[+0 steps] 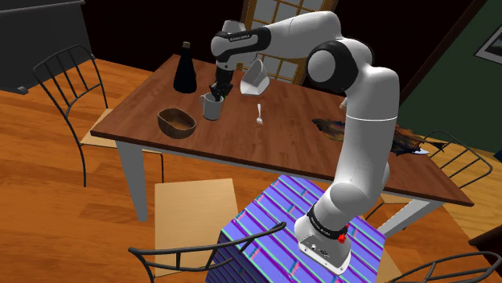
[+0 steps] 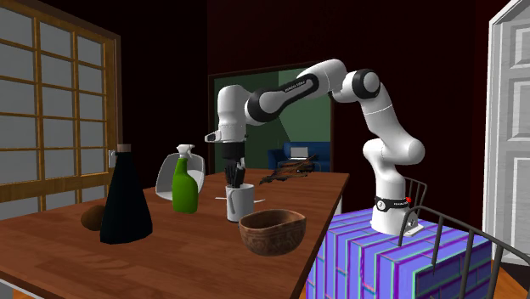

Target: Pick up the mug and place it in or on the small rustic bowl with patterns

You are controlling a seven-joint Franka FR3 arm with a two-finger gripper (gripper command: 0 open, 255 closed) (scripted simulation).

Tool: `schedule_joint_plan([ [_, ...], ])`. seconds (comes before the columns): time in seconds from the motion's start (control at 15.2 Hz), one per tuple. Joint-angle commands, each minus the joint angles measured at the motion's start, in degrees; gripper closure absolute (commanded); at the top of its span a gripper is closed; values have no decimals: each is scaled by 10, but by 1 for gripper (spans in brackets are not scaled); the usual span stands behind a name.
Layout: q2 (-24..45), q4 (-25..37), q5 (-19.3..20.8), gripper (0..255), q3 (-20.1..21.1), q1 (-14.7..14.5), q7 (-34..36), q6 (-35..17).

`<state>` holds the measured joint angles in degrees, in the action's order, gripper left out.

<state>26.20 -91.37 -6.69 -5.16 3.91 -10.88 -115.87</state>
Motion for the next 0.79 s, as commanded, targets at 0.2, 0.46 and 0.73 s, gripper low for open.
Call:
schedule_joint_plan([
  [0.2,-14,20,3,255,-1,-1,4,34],
  [0.46,-21,40,4,255,-1,-1,6,61],
  [0.73,-27,62,6,255,-2,0,9,89],
])
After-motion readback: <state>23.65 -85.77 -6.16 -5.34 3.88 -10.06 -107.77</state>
